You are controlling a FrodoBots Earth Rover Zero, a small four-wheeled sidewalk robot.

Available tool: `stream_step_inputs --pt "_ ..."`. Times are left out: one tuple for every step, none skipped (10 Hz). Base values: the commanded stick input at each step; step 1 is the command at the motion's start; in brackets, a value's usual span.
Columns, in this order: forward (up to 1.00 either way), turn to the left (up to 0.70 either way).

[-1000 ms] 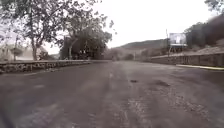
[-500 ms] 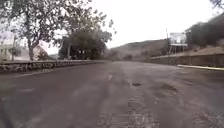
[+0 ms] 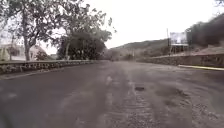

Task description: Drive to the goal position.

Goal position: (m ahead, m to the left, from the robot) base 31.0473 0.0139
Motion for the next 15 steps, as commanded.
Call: stream_step_inputs --pt "0.70 0.00" --pt "0.70 0.00" --pt "0.70 0.00" --pt "0.70 0.00" --pt "0.70 0.00" --pt "0.70 0.00" --pt "0.70 0.00" --pt "0.70 0.00" --pt "0.70 0.00" --pt "0.70 0.00" --pt "0.70 0.00" --pt "0.70 0.00" --pt "0.70 0.00" --pt "0.70 0.00" --pt "0.70 0.00"
